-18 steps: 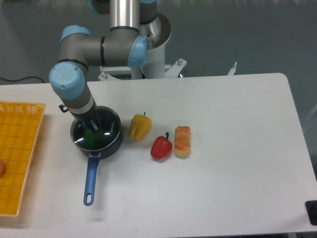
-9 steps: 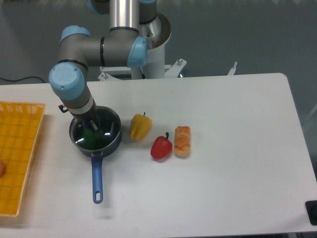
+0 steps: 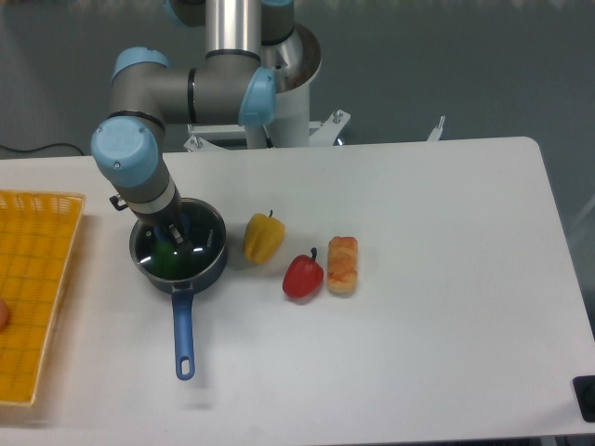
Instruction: Close the pot lid
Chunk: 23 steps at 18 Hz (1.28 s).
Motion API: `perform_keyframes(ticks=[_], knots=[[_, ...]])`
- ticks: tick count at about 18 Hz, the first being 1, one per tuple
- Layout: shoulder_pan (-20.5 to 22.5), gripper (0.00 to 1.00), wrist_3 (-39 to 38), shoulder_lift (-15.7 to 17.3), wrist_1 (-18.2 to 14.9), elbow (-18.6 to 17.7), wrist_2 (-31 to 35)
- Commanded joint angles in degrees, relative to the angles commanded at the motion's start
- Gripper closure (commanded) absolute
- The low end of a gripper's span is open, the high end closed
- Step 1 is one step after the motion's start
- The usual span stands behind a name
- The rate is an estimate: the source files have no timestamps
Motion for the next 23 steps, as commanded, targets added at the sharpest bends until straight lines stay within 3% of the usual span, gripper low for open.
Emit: perform_keyframes(ticks=[7, 15, 19, 23], knots=[[0.00, 0.00, -0.44, 2.10, 0.26, 1.23, 0.52], [1.66, 0.00, 0.00, 6.50, 0.97, 2.90, 8.60], [10.35, 0.00, 2.36, 6.94, 1.58, 4.13, 8.96], [23.44, 0.00, 17.99, 6.59, 1.49, 5.18, 6.60]])
